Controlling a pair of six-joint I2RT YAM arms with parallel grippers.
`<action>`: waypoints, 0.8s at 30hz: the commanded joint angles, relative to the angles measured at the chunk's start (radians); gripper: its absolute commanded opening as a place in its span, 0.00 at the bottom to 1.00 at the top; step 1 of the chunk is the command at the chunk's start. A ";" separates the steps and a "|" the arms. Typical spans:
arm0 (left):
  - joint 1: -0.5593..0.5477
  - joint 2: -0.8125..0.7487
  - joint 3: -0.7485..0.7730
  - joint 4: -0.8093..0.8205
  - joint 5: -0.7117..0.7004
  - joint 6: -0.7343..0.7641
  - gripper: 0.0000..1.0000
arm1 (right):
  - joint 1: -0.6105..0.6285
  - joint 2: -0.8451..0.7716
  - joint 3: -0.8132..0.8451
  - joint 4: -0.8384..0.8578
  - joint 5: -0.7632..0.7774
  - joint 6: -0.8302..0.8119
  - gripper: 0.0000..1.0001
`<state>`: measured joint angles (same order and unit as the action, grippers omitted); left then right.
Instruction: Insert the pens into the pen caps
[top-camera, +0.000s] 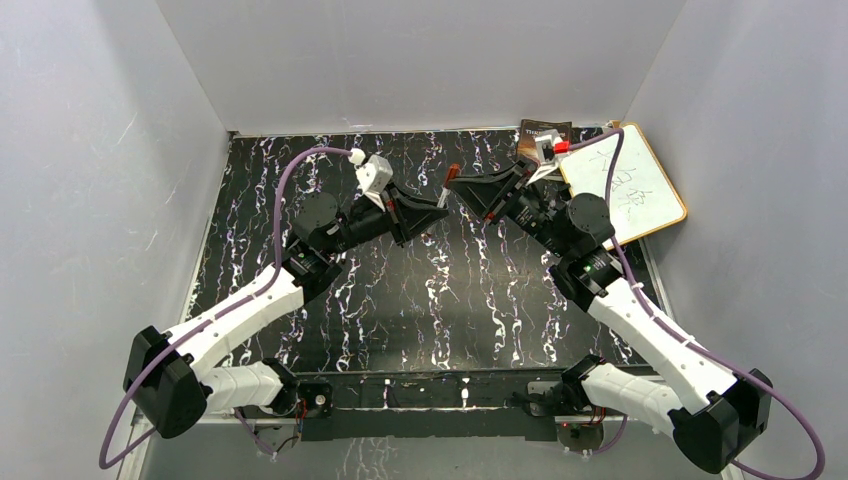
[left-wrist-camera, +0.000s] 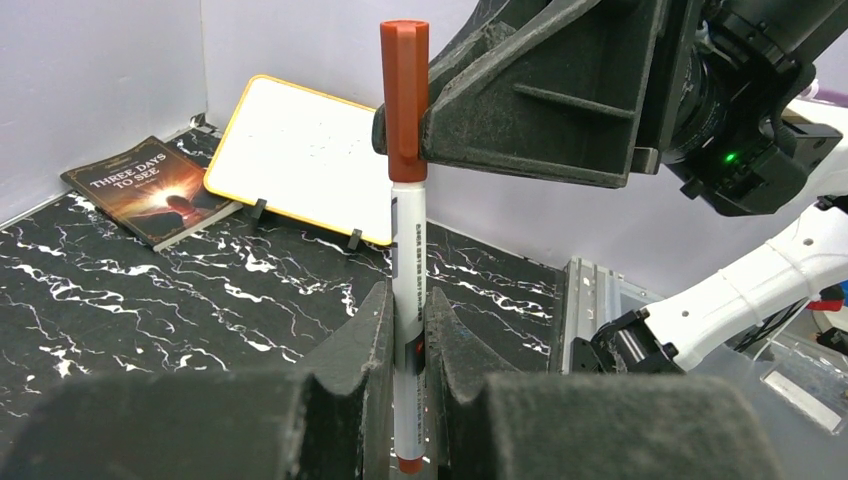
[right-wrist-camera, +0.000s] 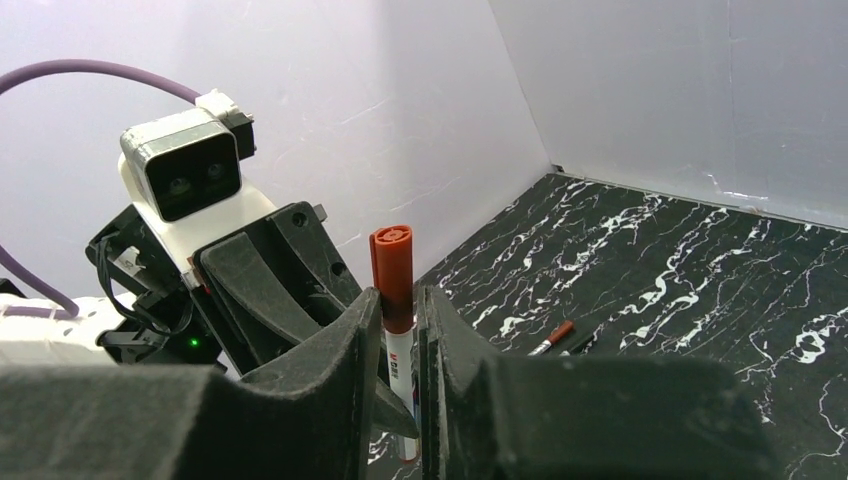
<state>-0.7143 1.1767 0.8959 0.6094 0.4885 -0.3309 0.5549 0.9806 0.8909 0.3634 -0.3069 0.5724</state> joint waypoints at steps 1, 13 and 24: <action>0.001 -0.060 0.039 0.047 0.091 0.040 0.00 | -0.013 -0.004 0.056 -0.035 0.037 -0.044 0.18; 0.001 -0.067 0.034 0.040 0.105 0.034 0.00 | -0.013 0.011 0.097 -0.043 0.011 -0.072 0.29; 0.002 -0.060 0.073 0.031 0.063 0.029 0.00 | -0.012 0.012 0.093 -0.083 -0.014 -0.103 0.45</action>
<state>-0.7090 1.1496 0.9024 0.5911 0.5243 -0.3164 0.5529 0.9901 0.9485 0.2863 -0.3351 0.5060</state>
